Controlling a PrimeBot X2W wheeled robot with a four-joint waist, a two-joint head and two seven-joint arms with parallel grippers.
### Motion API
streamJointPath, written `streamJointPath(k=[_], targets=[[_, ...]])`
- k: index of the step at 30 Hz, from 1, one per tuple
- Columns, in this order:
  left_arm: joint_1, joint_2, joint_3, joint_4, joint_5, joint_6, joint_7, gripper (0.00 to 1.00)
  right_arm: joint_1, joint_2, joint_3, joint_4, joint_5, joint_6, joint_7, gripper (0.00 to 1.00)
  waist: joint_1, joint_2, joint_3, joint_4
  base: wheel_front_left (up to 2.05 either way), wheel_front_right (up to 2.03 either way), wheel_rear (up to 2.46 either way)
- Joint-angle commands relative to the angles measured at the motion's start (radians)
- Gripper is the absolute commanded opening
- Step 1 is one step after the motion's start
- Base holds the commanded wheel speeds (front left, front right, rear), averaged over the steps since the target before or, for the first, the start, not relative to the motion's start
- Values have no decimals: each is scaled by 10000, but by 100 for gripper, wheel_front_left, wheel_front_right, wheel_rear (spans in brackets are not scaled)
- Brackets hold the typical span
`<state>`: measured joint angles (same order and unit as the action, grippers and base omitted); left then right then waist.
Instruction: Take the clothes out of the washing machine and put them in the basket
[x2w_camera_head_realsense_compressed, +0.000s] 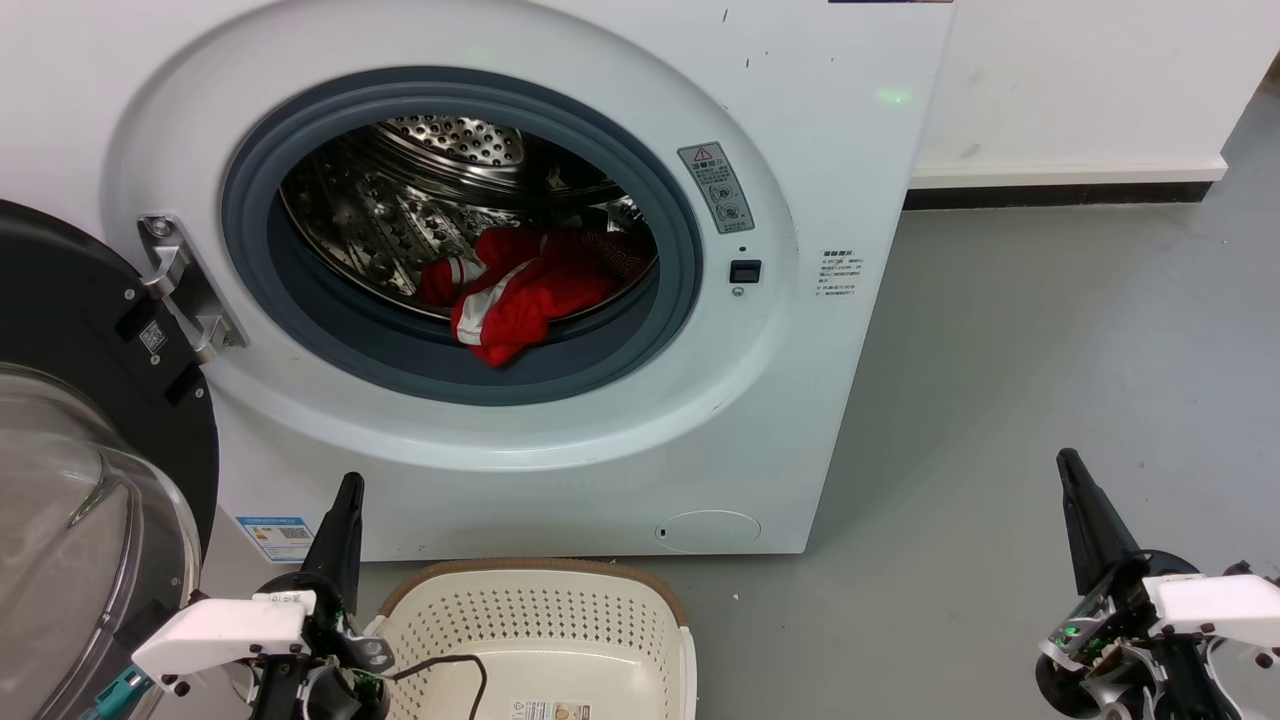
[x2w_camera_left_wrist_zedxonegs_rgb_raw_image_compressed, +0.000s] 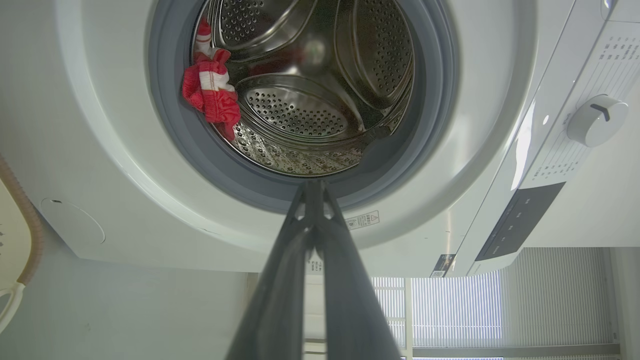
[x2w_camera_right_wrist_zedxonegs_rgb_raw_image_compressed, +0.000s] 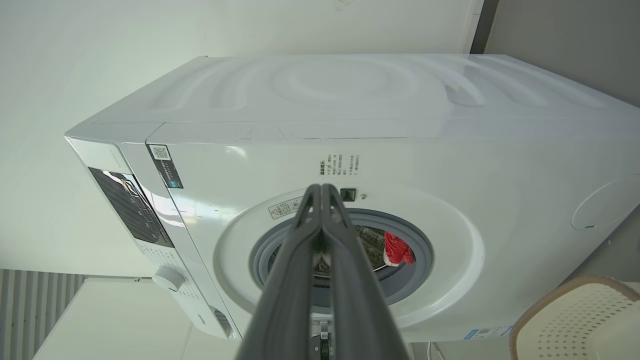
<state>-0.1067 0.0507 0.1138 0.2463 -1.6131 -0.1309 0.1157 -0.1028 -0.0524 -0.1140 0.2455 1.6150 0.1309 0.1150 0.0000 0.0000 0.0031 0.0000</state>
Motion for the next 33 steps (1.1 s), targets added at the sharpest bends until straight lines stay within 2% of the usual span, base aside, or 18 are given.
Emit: streamJointPath(k=[1,16,17,24,33], targets=[[-59,-10,13,-7,2,-22,-7,0,-136,34,6,11,-44,-3,1,0,0,0,0,0,0,0,0],[-59,-10,13,-7,2,-22,-7,0,-136,34,6,11,-44,-3,0,0,0,0,0,0,0,0,0],[4,-2,-3,16,2,2,-4,100,6,0,2,12,-3,0,-6,100,0,0,1,0,0,0,0],[259,-21,-70,71,194,2,-232,100,250,5,92,184,-147,-2,-235,100,0,0,7,11,0,0,0],[352,-18,20,-329,1578,90,-674,100,354,7,66,-59,-1351,-2,-675,100,0,0,34,33,0,0,0]])
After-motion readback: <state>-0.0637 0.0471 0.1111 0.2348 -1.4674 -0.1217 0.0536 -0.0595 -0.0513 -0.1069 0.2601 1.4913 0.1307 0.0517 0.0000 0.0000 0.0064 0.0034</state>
